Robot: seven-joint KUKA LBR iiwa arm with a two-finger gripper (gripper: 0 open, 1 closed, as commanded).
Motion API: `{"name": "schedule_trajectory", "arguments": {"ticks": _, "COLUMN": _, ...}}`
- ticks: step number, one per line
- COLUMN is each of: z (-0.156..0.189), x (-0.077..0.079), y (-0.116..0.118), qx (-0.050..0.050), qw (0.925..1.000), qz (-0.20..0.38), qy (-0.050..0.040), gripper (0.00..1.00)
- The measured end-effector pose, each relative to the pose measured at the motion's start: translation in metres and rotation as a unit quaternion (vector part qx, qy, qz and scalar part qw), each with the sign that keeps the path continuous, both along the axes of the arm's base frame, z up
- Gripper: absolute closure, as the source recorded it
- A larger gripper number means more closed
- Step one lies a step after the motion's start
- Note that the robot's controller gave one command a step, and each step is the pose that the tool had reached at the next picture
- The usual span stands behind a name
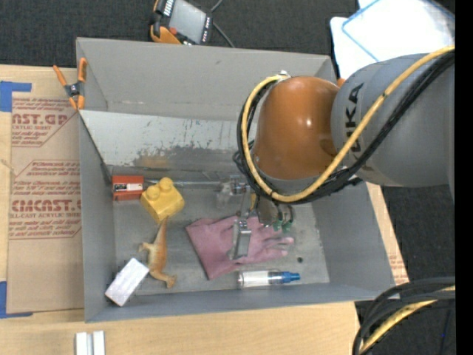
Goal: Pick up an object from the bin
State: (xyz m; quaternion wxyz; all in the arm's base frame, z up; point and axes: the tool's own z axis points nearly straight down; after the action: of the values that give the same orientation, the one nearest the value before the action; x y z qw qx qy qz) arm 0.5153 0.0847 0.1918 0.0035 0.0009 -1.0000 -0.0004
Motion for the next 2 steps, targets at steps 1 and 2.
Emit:
{"name": "schedule_trajectory", "arguments": {"ticks": 1, "z": 0.004, "x": 0.002, "y": -0.001, "qx": 0.000, "qw": 1.0000, "qz": -0.001, "qy": -0.0040, "gripper": 0.00}}
{"name": "schedule_trajectory", "arguments": {"ticks": 2, "z": -0.126, "x": 0.033, "y": -0.048, "qx": 0.000, "qw": 0.9983, "qz": 0.058, "qy": -0.0023, "gripper": 0.00}}
